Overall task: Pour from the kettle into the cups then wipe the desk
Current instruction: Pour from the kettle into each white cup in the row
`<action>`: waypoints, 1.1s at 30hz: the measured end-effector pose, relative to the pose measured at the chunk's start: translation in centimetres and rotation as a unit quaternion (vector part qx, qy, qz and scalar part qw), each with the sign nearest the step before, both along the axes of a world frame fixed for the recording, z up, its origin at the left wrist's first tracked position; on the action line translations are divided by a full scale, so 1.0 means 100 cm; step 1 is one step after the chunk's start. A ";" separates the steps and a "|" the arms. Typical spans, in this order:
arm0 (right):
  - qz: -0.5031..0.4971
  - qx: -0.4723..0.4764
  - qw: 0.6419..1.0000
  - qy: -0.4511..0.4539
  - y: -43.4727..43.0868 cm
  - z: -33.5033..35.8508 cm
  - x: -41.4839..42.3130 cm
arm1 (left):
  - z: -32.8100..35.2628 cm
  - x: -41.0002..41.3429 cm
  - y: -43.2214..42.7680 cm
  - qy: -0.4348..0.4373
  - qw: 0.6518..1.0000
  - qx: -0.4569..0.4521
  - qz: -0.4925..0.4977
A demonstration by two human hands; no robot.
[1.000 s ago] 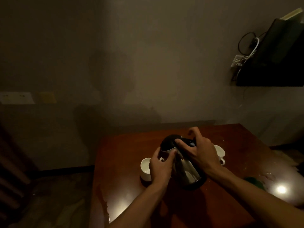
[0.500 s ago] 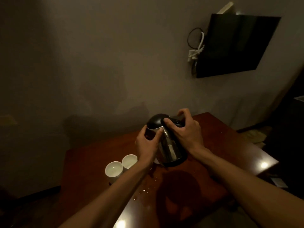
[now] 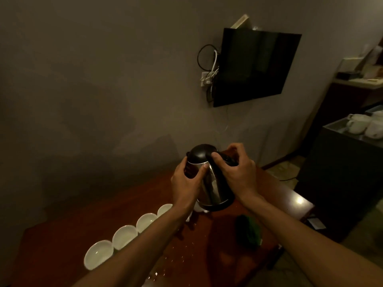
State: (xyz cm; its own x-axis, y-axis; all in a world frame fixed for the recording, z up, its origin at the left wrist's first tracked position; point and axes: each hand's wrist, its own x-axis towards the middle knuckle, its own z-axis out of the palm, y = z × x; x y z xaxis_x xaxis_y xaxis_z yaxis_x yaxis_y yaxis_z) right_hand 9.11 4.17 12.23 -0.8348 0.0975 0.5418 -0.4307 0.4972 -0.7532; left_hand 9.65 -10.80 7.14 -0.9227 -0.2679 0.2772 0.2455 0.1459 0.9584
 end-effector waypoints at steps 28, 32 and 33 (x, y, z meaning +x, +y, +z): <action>-0.019 -0.134 0.988 -0.075 0.164 -0.114 -0.203 | -0.093 -0.199 0.155 -0.084 0.993 0.078 0.022; -0.010 -0.133 0.987 -0.091 0.186 -0.142 -0.224 | -0.119 -0.213 0.175 -0.107 0.989 0.093 0.031; -0.009 -0.133 0.987 -0.095 0.191 -0.150 -0.228 | -0.125 -0.218 0.180 -0.114 0.988 0.099 0.033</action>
